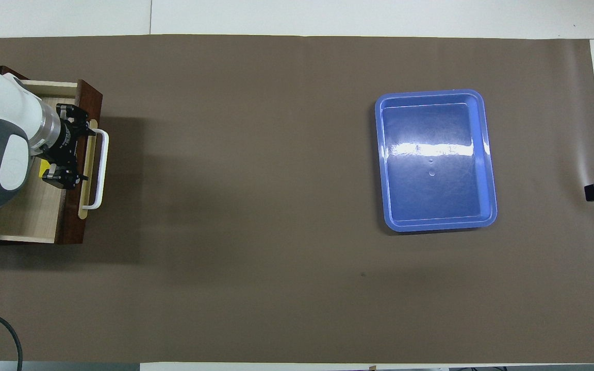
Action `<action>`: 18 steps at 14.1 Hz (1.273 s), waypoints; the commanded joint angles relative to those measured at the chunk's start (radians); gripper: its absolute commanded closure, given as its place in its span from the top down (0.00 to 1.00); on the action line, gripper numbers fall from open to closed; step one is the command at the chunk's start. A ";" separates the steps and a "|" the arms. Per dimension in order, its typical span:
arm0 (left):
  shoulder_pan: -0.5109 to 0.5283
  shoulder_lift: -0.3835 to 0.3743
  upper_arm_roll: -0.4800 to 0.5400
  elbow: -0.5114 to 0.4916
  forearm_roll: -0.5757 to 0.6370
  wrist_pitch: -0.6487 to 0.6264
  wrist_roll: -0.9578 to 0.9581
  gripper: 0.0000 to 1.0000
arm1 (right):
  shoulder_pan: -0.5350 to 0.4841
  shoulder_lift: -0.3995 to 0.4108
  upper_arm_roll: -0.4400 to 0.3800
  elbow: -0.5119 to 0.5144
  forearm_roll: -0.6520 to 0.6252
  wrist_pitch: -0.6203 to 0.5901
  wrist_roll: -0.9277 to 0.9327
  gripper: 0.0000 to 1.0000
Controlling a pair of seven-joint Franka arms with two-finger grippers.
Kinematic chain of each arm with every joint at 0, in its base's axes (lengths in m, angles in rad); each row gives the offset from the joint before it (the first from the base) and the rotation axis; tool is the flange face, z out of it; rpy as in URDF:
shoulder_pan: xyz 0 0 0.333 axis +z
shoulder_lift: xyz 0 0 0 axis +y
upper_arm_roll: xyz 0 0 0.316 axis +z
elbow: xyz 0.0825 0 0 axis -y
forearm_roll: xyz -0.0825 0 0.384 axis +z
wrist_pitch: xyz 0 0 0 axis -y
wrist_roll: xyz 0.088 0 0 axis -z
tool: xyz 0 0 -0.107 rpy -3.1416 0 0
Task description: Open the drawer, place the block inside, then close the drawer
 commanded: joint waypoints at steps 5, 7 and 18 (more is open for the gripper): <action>0.162 -0.023 -0.002 -0.028 0.076 0.053 0.144 1.00 | -0.017 -0.017 0.018 -0.010 0.008 0.020 0.027 1.00; 0.215 -0.023 -0.004 -0.028 0.076 0.071 0.204 1.00 | -0.017 -0.028 0.018 -0.027 0.008 0.048 0.026 1.00; 0.153 -0.114 -0.033 0.167 -0.077 -0.224 0.856 1.00 | -0.012 -0.026 0.020 -0.099 0.007 0.145 0.024 1.00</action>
